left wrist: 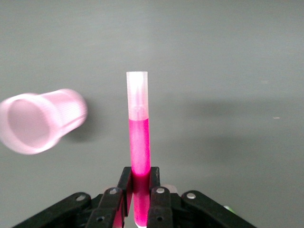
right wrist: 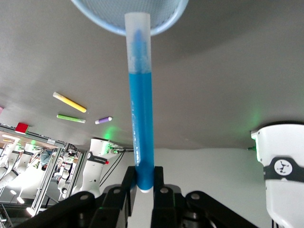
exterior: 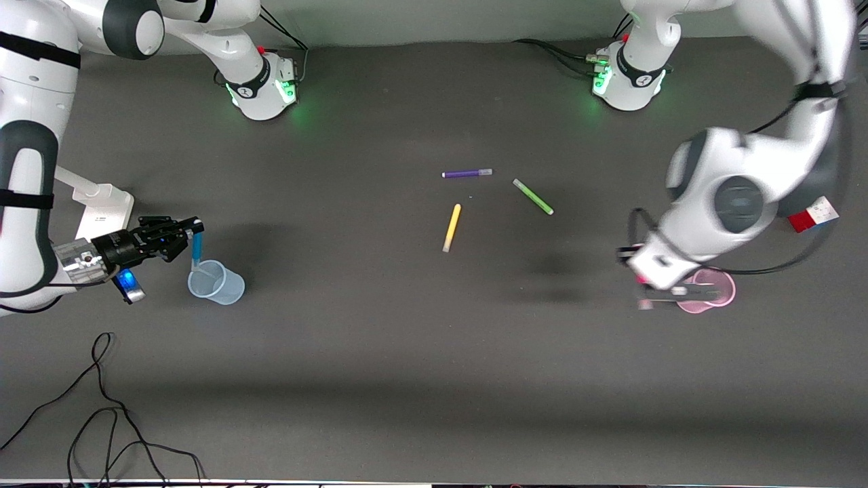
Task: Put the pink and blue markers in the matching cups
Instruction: 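Drop the blue marker into the blue cup while the left gripper lowers pink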
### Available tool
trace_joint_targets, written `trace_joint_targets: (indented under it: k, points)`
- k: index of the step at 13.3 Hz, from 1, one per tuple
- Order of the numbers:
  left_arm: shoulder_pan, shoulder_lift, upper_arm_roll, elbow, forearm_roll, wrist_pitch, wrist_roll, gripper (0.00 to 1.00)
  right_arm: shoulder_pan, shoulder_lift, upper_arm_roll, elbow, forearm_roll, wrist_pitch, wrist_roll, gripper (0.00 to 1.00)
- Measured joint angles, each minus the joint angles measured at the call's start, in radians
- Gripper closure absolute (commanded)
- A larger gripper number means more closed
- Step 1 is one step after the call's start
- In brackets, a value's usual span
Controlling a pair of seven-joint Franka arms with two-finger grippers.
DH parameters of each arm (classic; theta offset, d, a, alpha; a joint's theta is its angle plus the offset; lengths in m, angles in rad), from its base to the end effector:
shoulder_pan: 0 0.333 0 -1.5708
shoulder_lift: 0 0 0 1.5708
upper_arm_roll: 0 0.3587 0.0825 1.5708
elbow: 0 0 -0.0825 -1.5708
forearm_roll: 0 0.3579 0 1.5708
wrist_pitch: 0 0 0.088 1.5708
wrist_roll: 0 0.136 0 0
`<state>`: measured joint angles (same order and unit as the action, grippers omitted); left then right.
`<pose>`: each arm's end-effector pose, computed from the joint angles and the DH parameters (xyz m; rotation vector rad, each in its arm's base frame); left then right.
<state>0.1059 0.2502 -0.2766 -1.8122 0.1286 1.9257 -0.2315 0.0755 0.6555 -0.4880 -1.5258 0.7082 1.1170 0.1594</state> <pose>0.5866 -0.0774 0.4222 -3.0630 -0.0189 0.1737 0.5745 -0.0808 0.3212 -2.2183 0.7743 1.1513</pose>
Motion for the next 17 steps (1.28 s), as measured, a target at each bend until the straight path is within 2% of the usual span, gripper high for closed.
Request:
trace_joint_targets:
  k: [3,4,5,9,13,17]
  points:
    - [0.177,-0.003,0.004,0.086,-0.003,-0.147,0.18,1.0,0.001,0.025,0.0,0.001,0.0,0.032,-0.022,1.0]
    - [0.226,-0.002,0.006,0.101,-0.005,-0.179,0.238,1.0,0.001,0.031,0.0,0.002,0.0,0.041,-0.024,0.7]
    - [0.256,0.0,0.006,0.109,-0.006,-0.205,0.275,1.0,0.001,0.035,0.0,0.003,0.0,0.044,-0.025,0.01]
    - [0.256,0.049,-0.004,0.167,-0.006,-0.311,0.288,1.0,0.0,0.038,0.0,0.011,0.0,0.044,-0.028,0.0]
    - [0.244,0.193,-0.005,0.362,-0.005,-0.501,0.288,1.0,-0.003,0.037,0.0,0.025,0.0,0.043,-0.03,0.0]
    - [0.209,0.35,-0.005,0.497,0.034,-0.587,0.275,1.0,-0.003,-0.017,-0.005,0.086,-0.032,0.041,-0.03,0.0]
